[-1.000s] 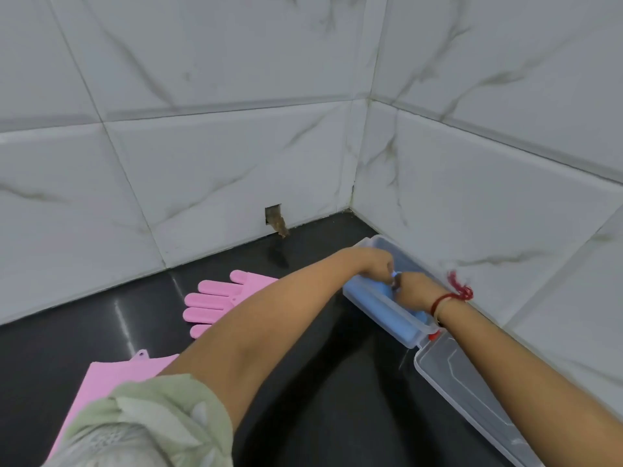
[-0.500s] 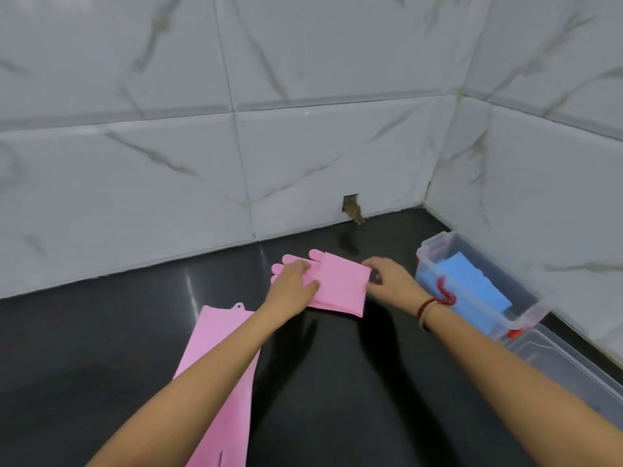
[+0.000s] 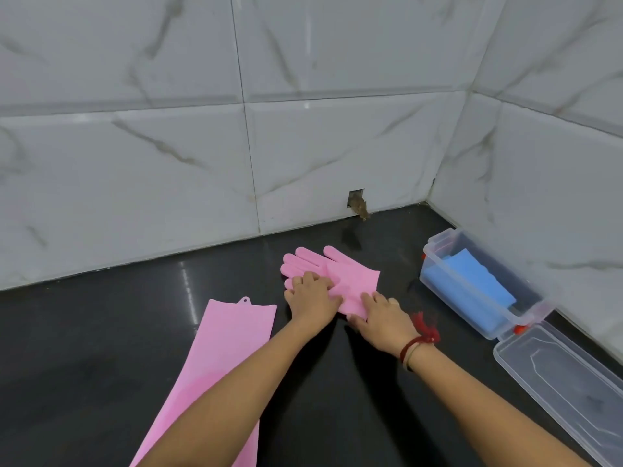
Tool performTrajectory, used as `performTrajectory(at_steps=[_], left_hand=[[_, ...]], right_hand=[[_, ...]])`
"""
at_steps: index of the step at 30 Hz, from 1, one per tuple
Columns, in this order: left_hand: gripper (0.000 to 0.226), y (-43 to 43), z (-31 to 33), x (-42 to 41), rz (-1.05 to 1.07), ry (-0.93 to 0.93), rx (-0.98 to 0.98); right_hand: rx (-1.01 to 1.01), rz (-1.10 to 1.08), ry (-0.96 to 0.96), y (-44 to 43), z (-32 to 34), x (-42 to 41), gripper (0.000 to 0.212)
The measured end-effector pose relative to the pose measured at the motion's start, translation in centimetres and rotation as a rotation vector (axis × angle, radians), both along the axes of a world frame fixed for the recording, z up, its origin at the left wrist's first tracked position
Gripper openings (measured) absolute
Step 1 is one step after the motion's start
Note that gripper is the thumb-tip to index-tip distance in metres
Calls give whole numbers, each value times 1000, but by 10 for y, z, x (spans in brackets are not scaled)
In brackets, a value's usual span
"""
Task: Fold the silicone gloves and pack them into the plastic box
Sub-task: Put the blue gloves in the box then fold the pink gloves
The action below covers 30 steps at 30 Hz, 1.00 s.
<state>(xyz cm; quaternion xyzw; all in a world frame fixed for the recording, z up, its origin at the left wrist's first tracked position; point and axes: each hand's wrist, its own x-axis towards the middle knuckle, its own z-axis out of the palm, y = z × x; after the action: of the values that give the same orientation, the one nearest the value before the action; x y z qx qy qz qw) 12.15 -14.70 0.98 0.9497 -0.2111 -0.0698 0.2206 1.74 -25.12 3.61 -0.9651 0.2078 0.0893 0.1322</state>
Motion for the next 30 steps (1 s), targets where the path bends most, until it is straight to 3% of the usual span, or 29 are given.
performTrajectory(at_steps=[2, 5, 8, 10, 14, 18, 21, 24, 25, 27, 28, 30], left_hand=[[23, 4, 1, -13, -40, -38, -107], [10, 17, 7, -38, -248, 5, -331], [7, 33, 24, -68, -507, 110, -455], [11, 40, 34, -88, -583, 130, -439], [12, 46, 44, -122, -747, 86, -277], [11, 54, 42, -158, -879, 33, -78], [10, 62, 45, -185, -974, 6, -24], [19, 69, 49, -196, -812, -247, -190], [19, 74, 50, -200, -812, -107, -210], [33, 87, 44, -206, -849, 374, -91], [38, 94, 38, -202, -790, 419, -98], [37, 107, 32, -187, -540, 235, -151]], right_hand=[[108, -11, -70, 8, 6, -15, 28], [387, -117, -212, 12, 11, -49, 25], [912, -373, -310, 15, 12, -88, 26], [1092, -492, -357, 17, 12, -110, 30], [1154, -610, -458, 17, 7, -142, 34], [1280, -690, -429, 18, 0, -166, 46], [1195, -746, -418, 12, -2, -178, 49], [903, -684, -426, 4, -3, -188, 28], [776, -629, -436, 1, -3, -190, 19], [555, -516, -460, -1, -3, -194, 4], [497, -471, -474, 0, -1, -195, 5], [493, -410, -499, 3, 1, -193, 9]])
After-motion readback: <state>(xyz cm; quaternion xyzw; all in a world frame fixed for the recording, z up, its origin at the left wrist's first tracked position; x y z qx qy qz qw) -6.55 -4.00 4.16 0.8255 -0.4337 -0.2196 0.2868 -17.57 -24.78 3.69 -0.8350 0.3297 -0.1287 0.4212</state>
